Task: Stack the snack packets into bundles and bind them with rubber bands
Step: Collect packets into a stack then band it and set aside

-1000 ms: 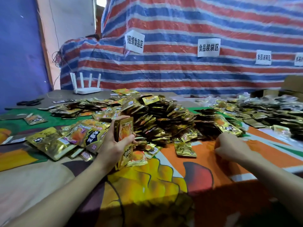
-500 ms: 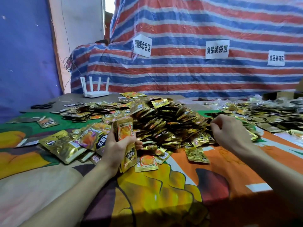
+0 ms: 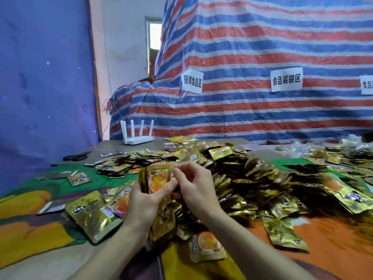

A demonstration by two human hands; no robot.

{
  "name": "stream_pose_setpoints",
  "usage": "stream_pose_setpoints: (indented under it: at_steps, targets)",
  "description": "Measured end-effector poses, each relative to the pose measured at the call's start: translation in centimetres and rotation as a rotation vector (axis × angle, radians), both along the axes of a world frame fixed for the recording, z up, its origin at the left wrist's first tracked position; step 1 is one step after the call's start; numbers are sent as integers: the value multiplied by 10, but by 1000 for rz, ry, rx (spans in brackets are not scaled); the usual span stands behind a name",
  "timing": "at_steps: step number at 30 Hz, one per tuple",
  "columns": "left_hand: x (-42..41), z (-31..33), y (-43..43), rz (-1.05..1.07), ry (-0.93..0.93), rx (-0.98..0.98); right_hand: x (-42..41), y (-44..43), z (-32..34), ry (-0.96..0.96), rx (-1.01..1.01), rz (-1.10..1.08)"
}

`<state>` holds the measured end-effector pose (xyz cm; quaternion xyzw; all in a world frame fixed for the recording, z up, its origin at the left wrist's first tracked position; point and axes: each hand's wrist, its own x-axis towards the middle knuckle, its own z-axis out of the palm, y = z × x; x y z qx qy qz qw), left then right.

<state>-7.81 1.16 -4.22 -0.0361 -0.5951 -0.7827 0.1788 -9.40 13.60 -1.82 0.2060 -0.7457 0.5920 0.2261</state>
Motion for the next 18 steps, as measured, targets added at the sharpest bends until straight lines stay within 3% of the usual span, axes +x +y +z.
stream_pose_setpoints:
  at_steps: [3,8,13,18]
  targets:
    - [-4,-5,-5,52,17,14,-4,-4,-14,-18,-99,132]
    - [-7,-6,-2,124,104,28,-4,7,-13,24,-75,205]
    - [-6,-3,-3,209,212,49,4,6,-15,75,122,234]
    - [-5,-2,-7,262,321,-29,11,6,-9,-2,203,325]
